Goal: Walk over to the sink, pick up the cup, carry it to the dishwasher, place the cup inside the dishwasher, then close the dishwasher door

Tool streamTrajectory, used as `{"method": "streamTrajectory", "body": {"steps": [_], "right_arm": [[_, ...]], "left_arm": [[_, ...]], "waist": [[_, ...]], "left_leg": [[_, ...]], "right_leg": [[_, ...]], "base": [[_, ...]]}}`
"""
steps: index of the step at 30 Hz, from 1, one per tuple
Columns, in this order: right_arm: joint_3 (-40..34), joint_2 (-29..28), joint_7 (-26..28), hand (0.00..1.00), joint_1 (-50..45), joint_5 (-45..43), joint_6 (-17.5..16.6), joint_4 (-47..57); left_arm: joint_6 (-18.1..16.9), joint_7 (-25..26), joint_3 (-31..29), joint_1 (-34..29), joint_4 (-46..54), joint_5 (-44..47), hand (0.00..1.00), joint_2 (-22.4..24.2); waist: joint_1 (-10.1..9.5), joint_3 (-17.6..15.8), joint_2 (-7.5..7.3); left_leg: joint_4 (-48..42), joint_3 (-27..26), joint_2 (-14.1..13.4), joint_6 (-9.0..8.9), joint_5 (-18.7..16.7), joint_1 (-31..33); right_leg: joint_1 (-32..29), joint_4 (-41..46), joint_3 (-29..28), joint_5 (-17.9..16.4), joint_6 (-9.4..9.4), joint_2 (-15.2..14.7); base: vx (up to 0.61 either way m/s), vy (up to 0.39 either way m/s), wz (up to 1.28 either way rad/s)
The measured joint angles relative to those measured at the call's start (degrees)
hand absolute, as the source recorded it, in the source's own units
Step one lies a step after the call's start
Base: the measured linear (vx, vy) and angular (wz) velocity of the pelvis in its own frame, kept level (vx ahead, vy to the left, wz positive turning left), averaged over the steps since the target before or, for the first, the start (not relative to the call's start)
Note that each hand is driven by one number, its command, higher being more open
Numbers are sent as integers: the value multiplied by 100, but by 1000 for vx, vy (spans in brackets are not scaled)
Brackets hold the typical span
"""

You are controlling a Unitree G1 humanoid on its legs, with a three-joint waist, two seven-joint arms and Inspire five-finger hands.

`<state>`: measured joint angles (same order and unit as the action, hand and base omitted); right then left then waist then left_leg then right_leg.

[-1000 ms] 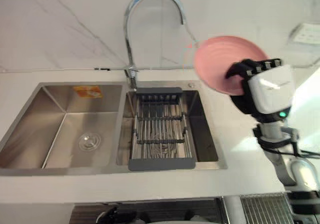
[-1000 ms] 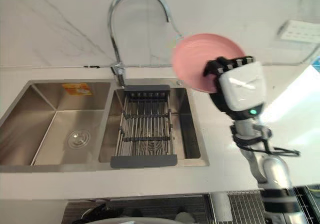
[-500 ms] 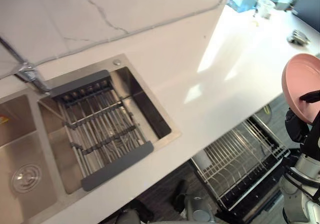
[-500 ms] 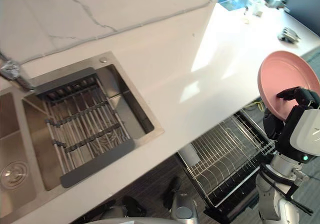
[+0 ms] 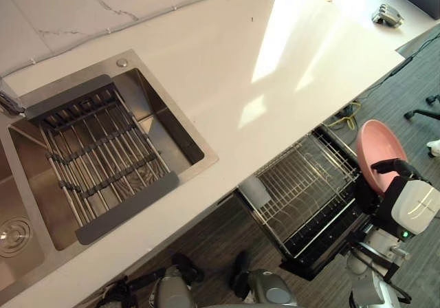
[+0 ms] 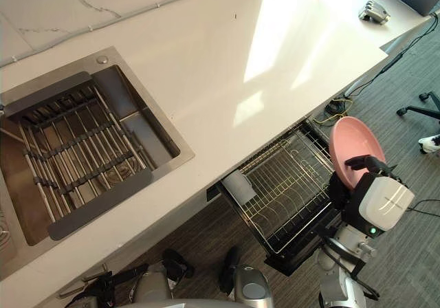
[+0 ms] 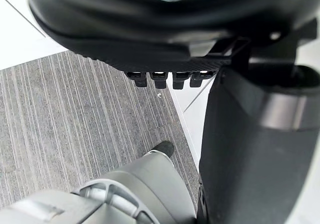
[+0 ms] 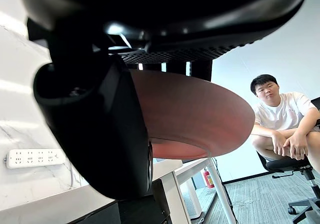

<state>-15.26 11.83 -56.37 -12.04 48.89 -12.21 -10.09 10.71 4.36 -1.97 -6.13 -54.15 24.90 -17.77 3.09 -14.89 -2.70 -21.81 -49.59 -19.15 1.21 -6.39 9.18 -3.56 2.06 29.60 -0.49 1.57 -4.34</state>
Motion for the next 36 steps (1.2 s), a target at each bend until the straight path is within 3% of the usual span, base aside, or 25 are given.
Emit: {"method": "streamTrajectory", "body": {"steps": [5,12,21,29,34,35,36], "right_arm": [[60,-224,152,0,-185,25,-274,-2],[593,-251,580,0,-119,-34,-245,-428],[676,-151,909,0,706,-1063,429,-1514],[682,504,1236,0,1773,-1560,1090,-2589],[798,942,1986,0,2347,-2008,1404,-3163],[855,952,2032,100,2359,-2067,1436,-3223],[924,948,2007,100,2364,-2073,1449,-3292]], "left_arm": [[-126,-21,-41,-32,-6,97,100,126],[-237,-215,-39,28,39,90,100,478],[-229,-420,-42,233,121,89,100,746],[-171,-621,-41,589,118,94,100,794],[-178,-718,-39,729,23,108,100,810],[-180,-719,-39,730,21,113,100,810],[-185,-720,-37,736,19,167,100,810]], "waist": [[-8,-174,18],[-4,-228,95],[-50,-563,432],[-93,-979,629],[-169,-1053,700],[-185,-1057,707],[-196,-1061,714]], "left_leg": [[90,46,76,-11,15,-207],[243,197,226,-5,61,-273],[390,580,408,32,140,-130],[857,960,819,204,453,116],[1118,1195,999,238,680,242],[1128,1244,1004,228,689,245],[1139,1303,1017,214,713,266]], "right_leg": [[215,-193,11,53,-53,-5],[449,-346,337,106,20,-73],[512,-238,657,130,76,-155],[33,547,924,-201,122,-588],[-253,934,940,-340,97,-787],[-268,975,941,-364,91,-797],[-310,1080,957,-424,85,-836]], "base": [[-27,26,-9],[29,29,13],[18,49,20],[-48,83,25],[-28,28,7],[-16,-23,6],[-24,-22,7]]}}
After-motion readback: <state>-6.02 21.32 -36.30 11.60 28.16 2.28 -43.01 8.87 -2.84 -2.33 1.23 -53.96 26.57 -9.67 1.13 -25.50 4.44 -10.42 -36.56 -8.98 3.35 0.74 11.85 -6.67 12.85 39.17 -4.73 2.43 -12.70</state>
